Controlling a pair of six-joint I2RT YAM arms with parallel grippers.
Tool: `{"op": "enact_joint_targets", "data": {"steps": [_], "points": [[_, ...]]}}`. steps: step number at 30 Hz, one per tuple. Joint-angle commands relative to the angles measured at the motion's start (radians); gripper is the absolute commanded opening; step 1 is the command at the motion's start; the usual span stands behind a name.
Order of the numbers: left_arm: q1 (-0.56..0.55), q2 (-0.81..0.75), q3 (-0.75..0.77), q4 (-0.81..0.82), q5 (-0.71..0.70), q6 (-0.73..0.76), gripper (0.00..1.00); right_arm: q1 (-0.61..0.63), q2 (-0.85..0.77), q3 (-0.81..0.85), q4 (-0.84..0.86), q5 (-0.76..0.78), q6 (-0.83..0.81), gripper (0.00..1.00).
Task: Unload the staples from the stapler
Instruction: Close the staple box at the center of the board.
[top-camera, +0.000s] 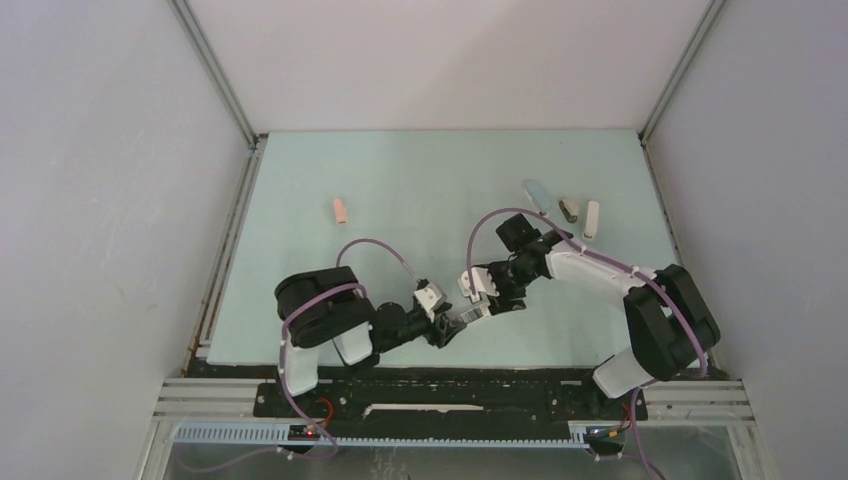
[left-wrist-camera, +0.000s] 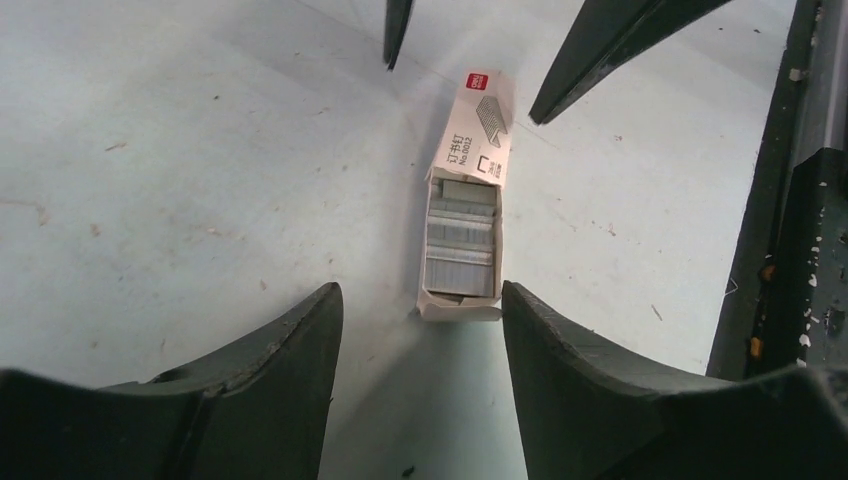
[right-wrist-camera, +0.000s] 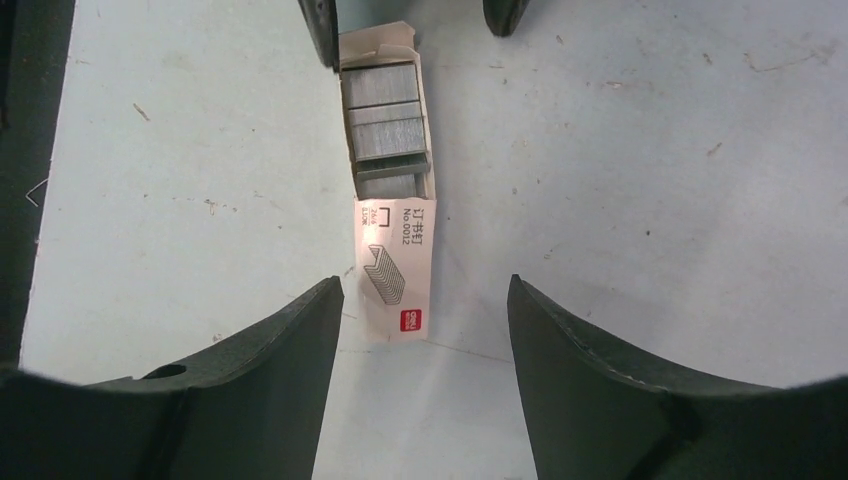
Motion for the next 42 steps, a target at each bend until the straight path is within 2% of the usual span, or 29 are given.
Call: {"op": "enact_joint_targets", "data": {"steps": [1,6,9,13,15,19,20,27,29,31,32,33,35,38,42], "points": [[-0.005,-0.094,-0.055,0.006,-0.079,-0.002,0.65,-0.014,-0.066,0.007,-0.04,-0.051,-0.019,0.71],[-0.004,-0.225,-0.135,0.006,-0.192,-0.003,0.66,-0.014,-0.12,0.007,-0.048,-0.06,0.007,0.71],[-0.004,-0.324,-0.201,0.005,-0.262,0.0,0.66,-0.002,-0.159,0.008,-0.022,-0.042,0.085,0.71],[-0.004,-0.445,-0.268,0.004,-0.336,-0.05,0.71,0.012,-0.2,0.009,0.002,-0.017,0.226,0.69],[-0.002,-0.486,-0.301,0.003,-0.356,-0.102,0.74,0.011,-0.209,0.017,-0.002,-0.024,0.297,0.64],[0.0,-0.537,-0.335,0.002,-0.398,-0.236,0.78,0.006,-0.207,0.045,-0.024,-0.027,0.426,0.43],[0.002,-0.549,-0.345,0.002,-0.401,-0.261,0.78,0.006,-0.208,0.044,-0.027,-0.026,0.451,0.41],[0.009,-0.657,-0.405,-0.046,-0.397,-0.436,0.78,-0.012,-0.207,0.045,0.009,0.039,0.601,0.34],[0.015,-0.709,-0.396,-0.144,-0.387,-0.502,0.78,-0.024,-0.201,0.045,0.024,0.06,0.645,0.31],[0.027,-0.784,-0.348,-0.337,-0.363,-0.571,0.78,-0.035,-0.196,0.045,0.032,0.067,0.677,0.26],[0.032,-0.844,-0.314,-0.493,-0.362,-0.613,0.78,-0.042,-0.193,0.045,0.038,0.073,0.698,0.22],[0.035,-0.887,-0.255,-0.744,-0.368,-0.645,0.78,-0.049,-0.187,0.045,0.046,0.083,0.72,0.2],[0.036,-0.949,-0.169,-1.014,-0.379,-0.654,0.78,-0.067,-0.188,0.045,0.06,0.087,0.753,0.14],[0.036,-1.039,-0.182,-1.092,-0.375,-0.681,0.77,-0.09,-0.19,0.045,0.075,0.087,0.791,0.04],[0.036,-1.111,-0.192,-1.131,-0.352,-0.704,0.77,-0.113,-0.173,0.045,0.08,0.099,0.819,0.01]]}}
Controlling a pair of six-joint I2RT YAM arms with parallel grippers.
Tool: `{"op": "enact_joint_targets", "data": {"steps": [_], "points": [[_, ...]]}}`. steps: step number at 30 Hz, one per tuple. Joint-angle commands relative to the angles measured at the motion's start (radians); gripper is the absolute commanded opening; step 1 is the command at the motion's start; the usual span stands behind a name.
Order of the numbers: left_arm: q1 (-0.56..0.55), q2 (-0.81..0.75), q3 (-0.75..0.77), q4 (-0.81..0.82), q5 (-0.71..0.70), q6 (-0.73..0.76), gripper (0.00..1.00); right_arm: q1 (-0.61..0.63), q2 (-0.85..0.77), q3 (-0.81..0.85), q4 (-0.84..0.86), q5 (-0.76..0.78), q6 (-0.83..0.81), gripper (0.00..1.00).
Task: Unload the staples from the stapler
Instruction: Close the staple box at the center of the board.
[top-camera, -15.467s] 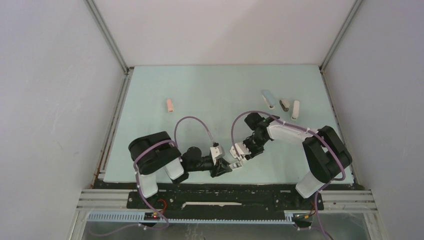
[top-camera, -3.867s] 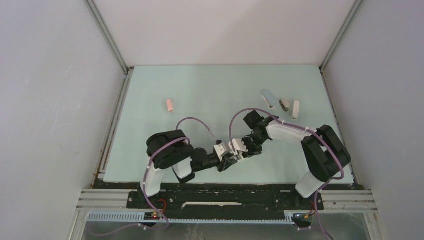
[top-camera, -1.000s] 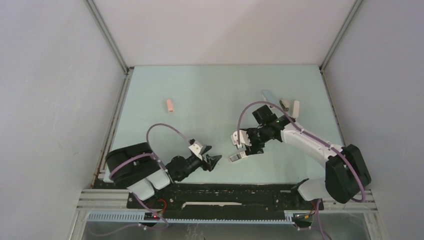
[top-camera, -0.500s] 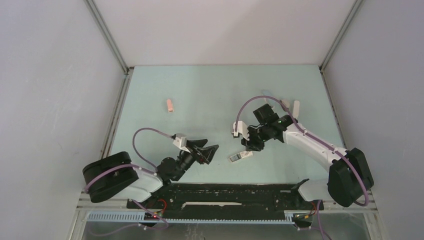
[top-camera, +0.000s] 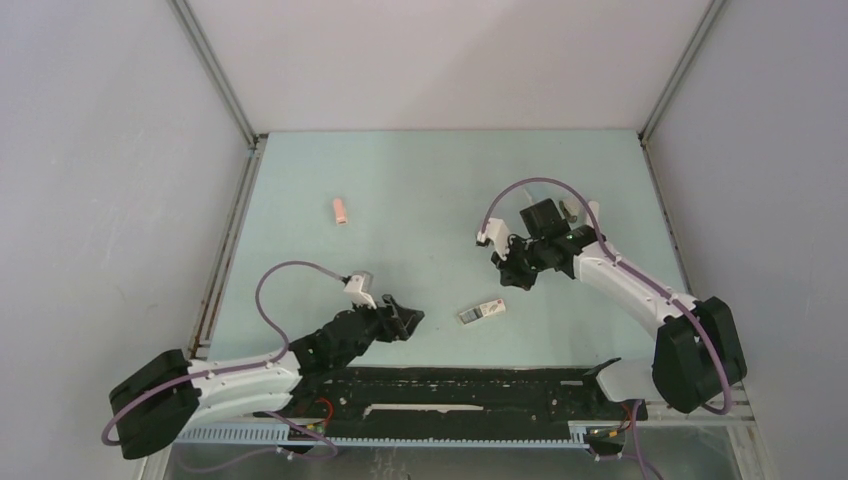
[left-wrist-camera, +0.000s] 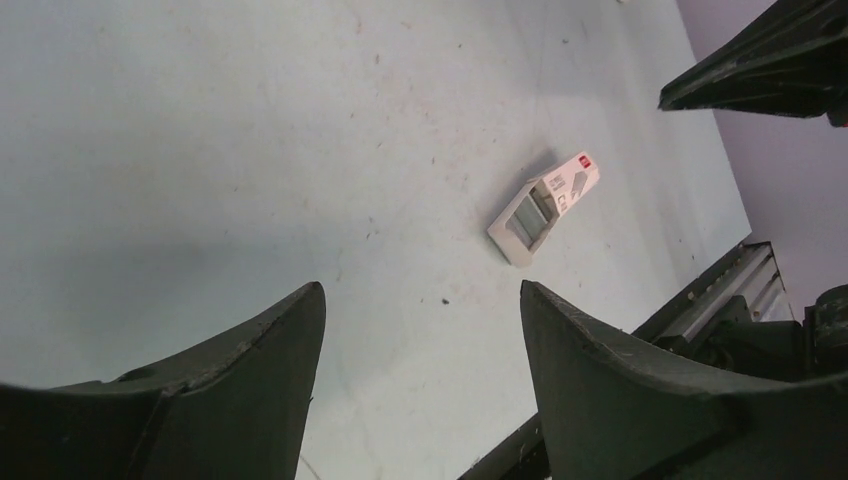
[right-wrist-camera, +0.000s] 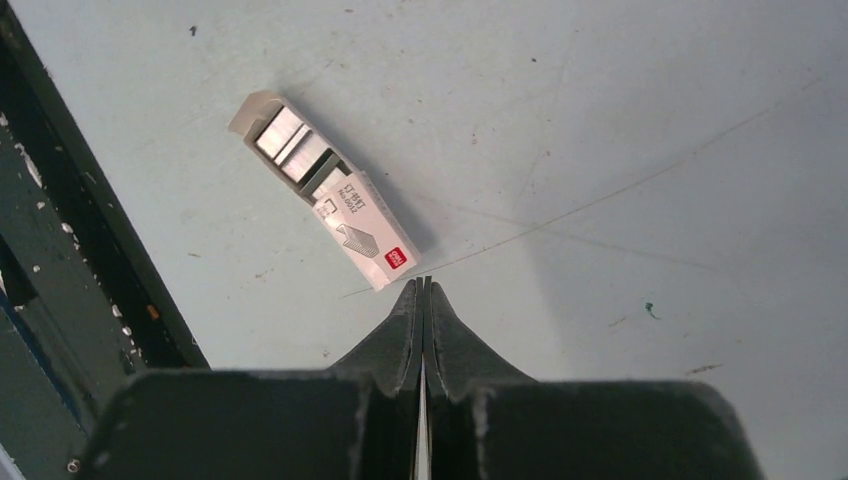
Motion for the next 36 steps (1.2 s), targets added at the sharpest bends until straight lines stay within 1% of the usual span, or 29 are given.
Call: {"op": "enact_joint_targets", "data": {"steps": [1,4,6,8,12,15,19,22,26,31,33,36], "points": [[0.006,-0.065,0.029,-0.176,0.019,-0.072,0.76,-0.022,0.02,0.033,0.031,0.022,0.079,0.01],[0.006,-0.036,0.047,-0.157,0.051,-0.103,0.76,-0.024,0.041,0.033,0.029,0.065,0.11,0.0],[0.006,0.008,0.053,-0.114,0.08,-0.129,0.74,-0.031,0.052,0.033,0.03,0.085,0.13,0.0],[0.006,0.064,0.059,-0.065,0.099,-0.151,0.73,-0.034,0.06,0.032,0.03,0.108,0.139,0.0],[0.006,0.175,0.091,-0.017,0.124,-0.184,0.71,-0.041,0.098,0.033,0.029,0.143,0.15,0.0],[0.006,0.264,0.117,0.032,0.143,-0.188,0.66,-0.04,0.132,0.038,0.023,0.157,0.163,0.0],[0.006,0.365,0.162,0.078,0.18,-0.197,0.64,-0.02,0.175,0.047,0.003,0.159,0.163,0.0],[0.006,0.418,0.212,0.078,0.217,-0.211,0.62,-0.009,0.209,0.058,-0.026,0.148,0.157,0.0],[-0.002,0.46,0.236,0.077,0.249,-0.253,0.59,-0.011,0.234,0.067,-0.057,0.122,0.152,0.0],[-0.036,0.519,0.281,0.039,0.252,-0.314,0.55,0.007,0.263,0.07,-0.07,0.109,0.153,0.0],[-0.038,0.545,0.302,0.019,0.25,-0.334,0.52,0.023,0.278,0.072,-0.073,0.107,0.152,0.0],[-0.04,0.573,0.334,-0.013,0.242,-0.344,0.51,0.047,0.293,0.072,-0.07,0.117,0.162,0.0]]}}
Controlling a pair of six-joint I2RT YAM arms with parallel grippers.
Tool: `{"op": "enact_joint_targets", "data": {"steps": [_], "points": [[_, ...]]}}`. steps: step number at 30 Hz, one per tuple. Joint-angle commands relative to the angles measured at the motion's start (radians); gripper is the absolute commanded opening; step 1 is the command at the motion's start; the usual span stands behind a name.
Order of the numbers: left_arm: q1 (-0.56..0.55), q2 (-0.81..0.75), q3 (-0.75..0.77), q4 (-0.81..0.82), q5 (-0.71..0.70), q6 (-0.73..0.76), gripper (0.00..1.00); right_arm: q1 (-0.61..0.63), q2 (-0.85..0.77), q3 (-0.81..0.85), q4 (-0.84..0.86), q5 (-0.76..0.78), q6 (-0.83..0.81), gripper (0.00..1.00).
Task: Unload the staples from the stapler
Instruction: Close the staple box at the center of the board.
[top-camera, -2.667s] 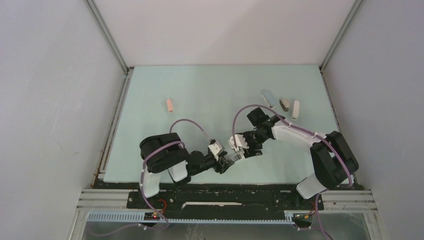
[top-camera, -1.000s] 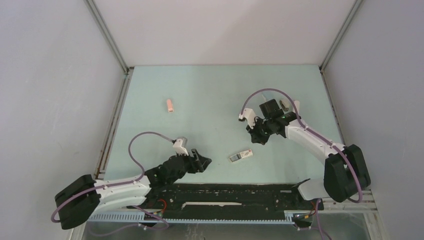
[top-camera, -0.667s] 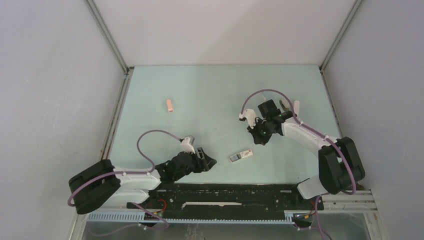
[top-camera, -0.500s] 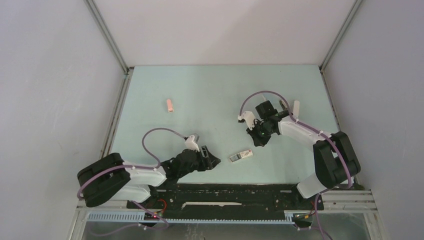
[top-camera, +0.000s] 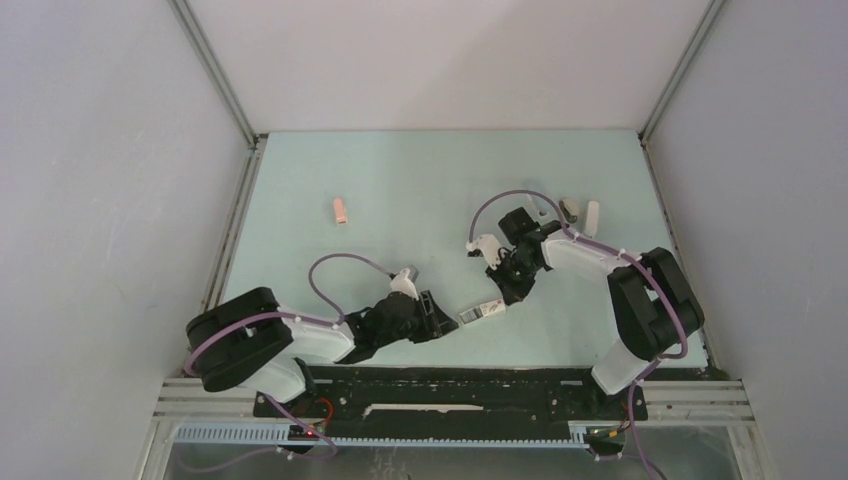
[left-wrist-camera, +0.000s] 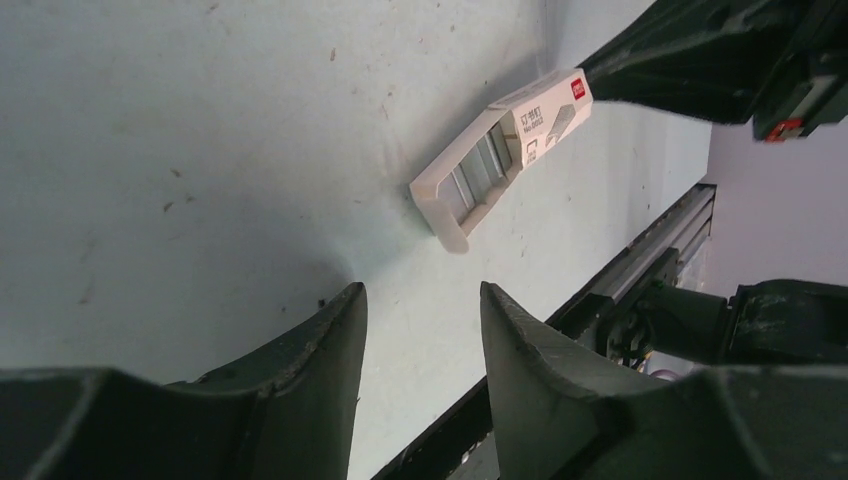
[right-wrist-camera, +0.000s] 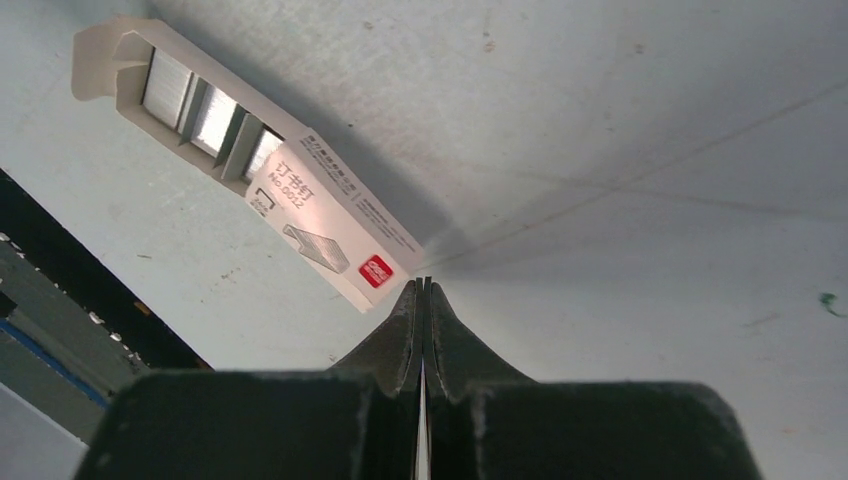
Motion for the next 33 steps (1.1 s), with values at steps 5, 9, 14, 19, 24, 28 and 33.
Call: {"op": "enact_joint_targets", "data": {"steps": [5,9,14,19,24,28,33], "points": [[-0.006,0.073,0.124,-0.111,-0.015,-0.048,0.5,0.046,0.047,0.036,-0.008,0.019,0.037,0.0],[-0.005,0.101,0.164,-0.158,-0.02,-0.041,0.43,0.044,0.047,0.036,-0.004,0.03,0.044,0.0],[-0.005,0.106,0.188,-0.196,-0.03,-0.011,0.37,0.043,0.045,0.036,-0.002,0.03,0.046,0.0],[-0.005,0.116,0.234,-0.261,-0.046,0.014,0.36,0.05,0.044,0.036,0.003,0.03,0.047,0.0],[-0.004,0.147,0.264,-0.289,-0.05,0.026,0.32,0.073,0.048,0.035,0.009,0.032,0.05,0.0],[-0.004,0.164,0.277,-0.294,-0.05,0.035,0.28,0.096,0.057,0.037,0.017,0.042,0.053,0.0],[-0.002,0.173,0.293,-0.305,-0.048,0.045,0.26,0.109,0.066,0.042,0.02,0.046,0.064,0.0]]}}
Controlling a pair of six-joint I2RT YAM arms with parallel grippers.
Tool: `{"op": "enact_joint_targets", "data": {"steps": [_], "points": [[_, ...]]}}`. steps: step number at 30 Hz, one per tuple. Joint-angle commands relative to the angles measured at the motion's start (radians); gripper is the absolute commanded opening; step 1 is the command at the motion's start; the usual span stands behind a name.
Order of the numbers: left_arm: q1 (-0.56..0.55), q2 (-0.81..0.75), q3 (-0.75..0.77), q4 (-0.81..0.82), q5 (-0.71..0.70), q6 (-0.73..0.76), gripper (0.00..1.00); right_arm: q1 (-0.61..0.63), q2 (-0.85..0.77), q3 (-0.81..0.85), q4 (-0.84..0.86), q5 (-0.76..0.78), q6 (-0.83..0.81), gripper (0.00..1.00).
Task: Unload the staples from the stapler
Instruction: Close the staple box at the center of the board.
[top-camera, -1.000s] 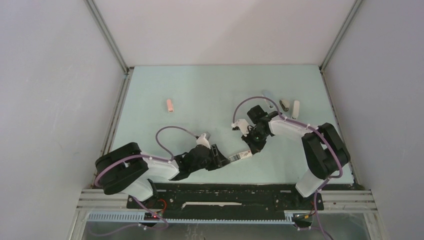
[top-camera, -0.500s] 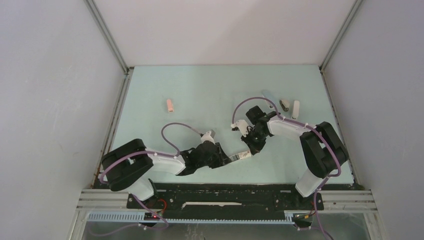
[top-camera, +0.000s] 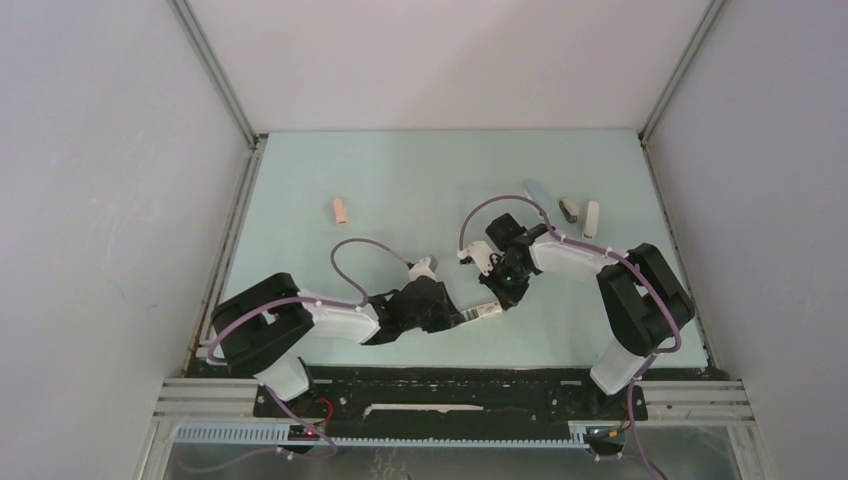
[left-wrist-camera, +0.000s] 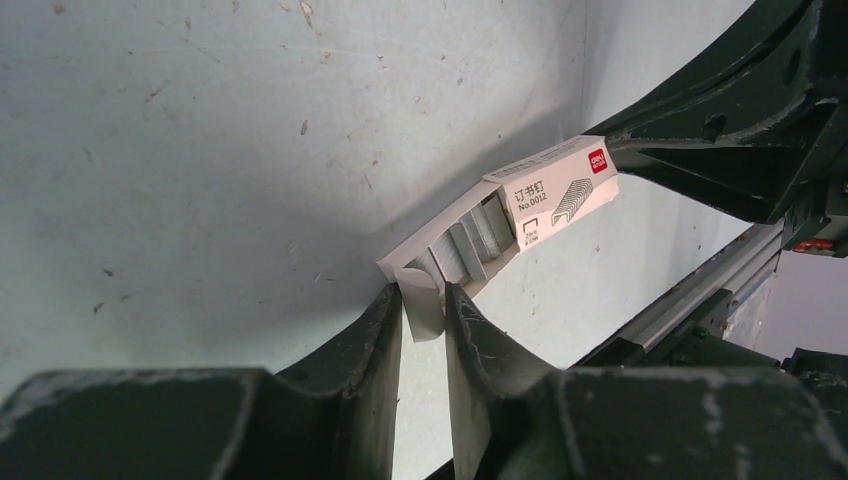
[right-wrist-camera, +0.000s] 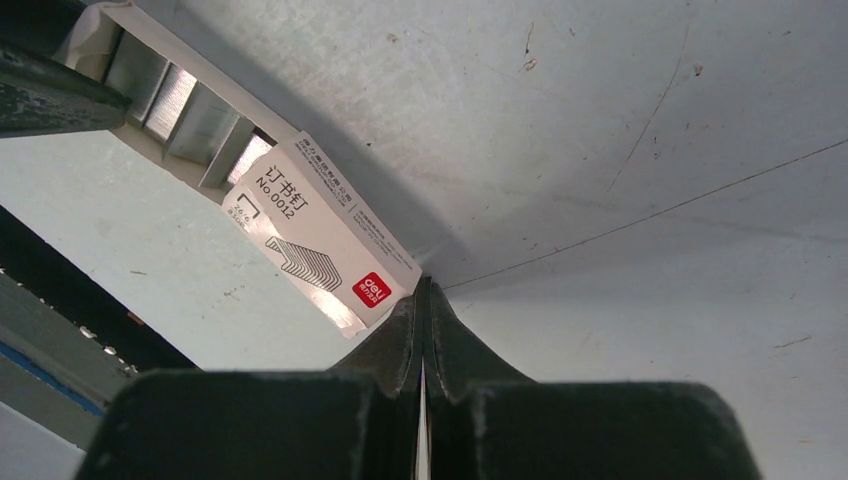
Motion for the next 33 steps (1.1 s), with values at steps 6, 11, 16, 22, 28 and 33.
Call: {"op": "enact_joint_targets", "data": {"steps": [6,11,16,22,28,33], "points": [[0.001,0.029,0.046,-0.051,-0.022,0.05,0.26,0.025,0.019,0.029,0.021,-0.017,0.015,0.0],[0.003,0.009,0.044,-0.079,-0.038,0.071,0.27,-0.028,-0.011,0.049,-0.034,-0.019,-0.037,0.04],[0.003,-0.002,0.06,-0.102,-0.041,0.093,0.29,-0.038,-0.023,0.048,-0.059,-0.082,-0.062,0.05],[0.003,-0.02,0.062,-0.115,-0.059,0.091,0.3,-0.011,0.01,0.046,-0.066,0.009,-0.06,0.1],[0.003,-0.022,0.065,-0.11,-0.063,0.082,0.3,-0.074,0.011,0.047,-0.067,-0.161,-0.001,0.12],[0.003,-0.025,0.057,-0.095,-0.059,0.07,0.3,-0.109,0.069,0.069,-0.097,-0.255,0.054,0.1]]}}
